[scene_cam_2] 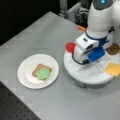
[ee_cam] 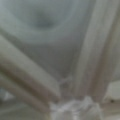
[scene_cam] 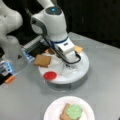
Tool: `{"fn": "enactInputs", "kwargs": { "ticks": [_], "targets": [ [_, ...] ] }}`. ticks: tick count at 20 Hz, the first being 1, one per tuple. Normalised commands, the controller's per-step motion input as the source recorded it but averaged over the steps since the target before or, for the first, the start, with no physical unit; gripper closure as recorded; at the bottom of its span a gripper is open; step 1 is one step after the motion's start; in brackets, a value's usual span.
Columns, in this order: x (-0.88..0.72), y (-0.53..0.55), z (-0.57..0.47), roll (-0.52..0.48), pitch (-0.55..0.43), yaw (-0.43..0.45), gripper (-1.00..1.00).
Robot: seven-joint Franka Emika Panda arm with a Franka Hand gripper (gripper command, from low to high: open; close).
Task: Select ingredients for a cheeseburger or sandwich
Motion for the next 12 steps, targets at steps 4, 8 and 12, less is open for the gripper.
{"fn": "enactInputs", "kwargs": {
  "ticks": [4,8,12],
  "targets": [
    [0.07,0.18,0.05,0.082,0.052,-0.070,-1.00],
    [0.08,0.17,0.09,0.084,0.054,-0.091,-1.00],
    [0.08,0.16,0.12,0.076,0.057,-0.101,-1.00]
  ]
}}
